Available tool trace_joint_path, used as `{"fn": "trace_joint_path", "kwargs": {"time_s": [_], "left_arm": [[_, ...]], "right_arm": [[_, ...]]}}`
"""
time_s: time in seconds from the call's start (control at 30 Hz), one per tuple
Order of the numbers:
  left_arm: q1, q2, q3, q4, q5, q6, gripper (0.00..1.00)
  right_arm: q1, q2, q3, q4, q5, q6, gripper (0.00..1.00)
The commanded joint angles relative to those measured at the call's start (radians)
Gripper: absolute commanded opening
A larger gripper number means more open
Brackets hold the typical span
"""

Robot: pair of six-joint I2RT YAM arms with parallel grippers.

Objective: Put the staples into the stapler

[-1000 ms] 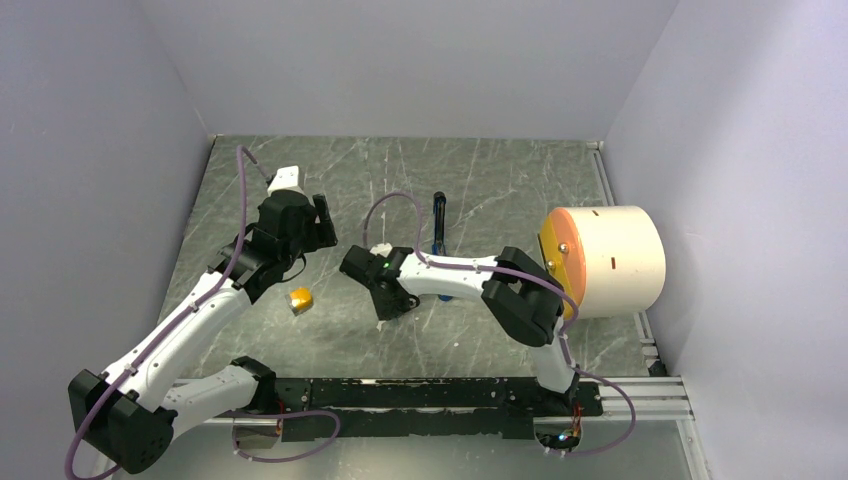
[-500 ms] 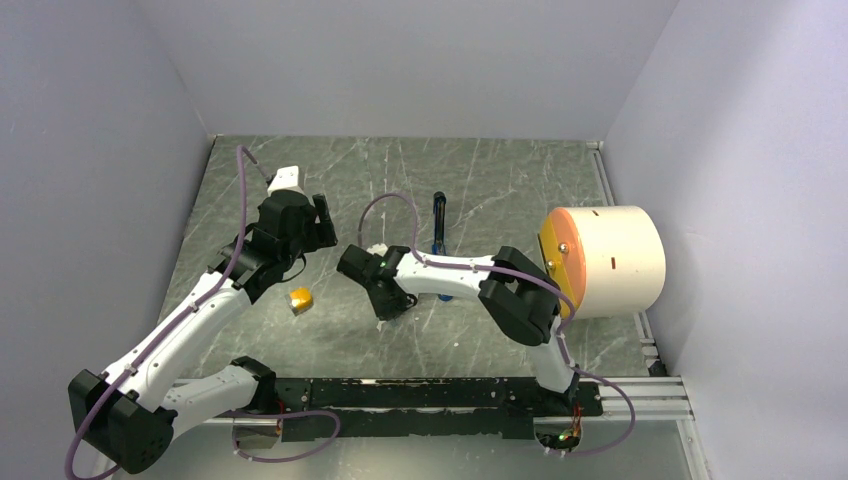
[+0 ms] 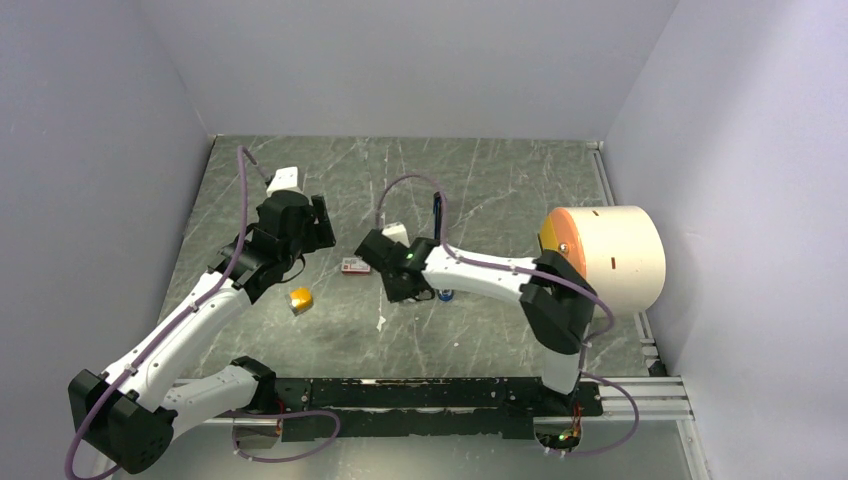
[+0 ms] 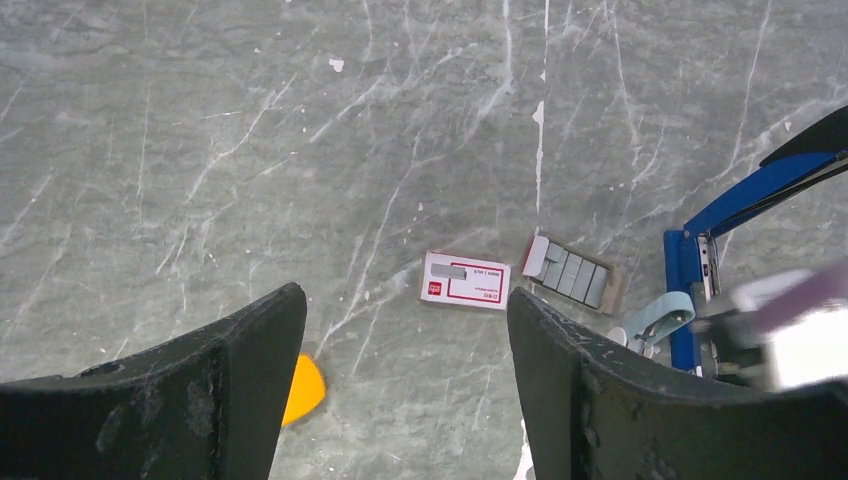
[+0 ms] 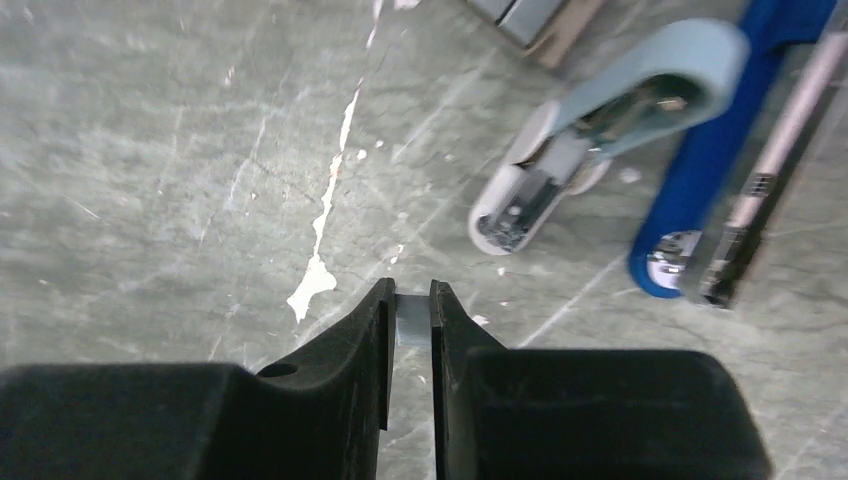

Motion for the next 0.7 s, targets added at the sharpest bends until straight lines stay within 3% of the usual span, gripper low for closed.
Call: {"fn": "trace_joint_path", "kwargs": {"time_s": [0.0, 0.33, 0.67], "left_arm": [[0.011, -0.005, -0.005, 0.001, -0.017, -0.002, 0.78], [0.012, 0.025, -0.004, 0.012, 0.004, 0.001, 0.77], [0.014, 0.053, 0.001, 0.011, 0.004, 0.002, 0.77]], "right_arm": [[-0.051, -0.118, -0.046, 0.058, 0.058, 0.018, 0.19], [-0.264, -0.323, -0.212, 0.155, 0.088, -0.007, 0.21], [-0.373, -0.285, -0.263, 0.247, 0.049, -0.102, 0.21]]}}
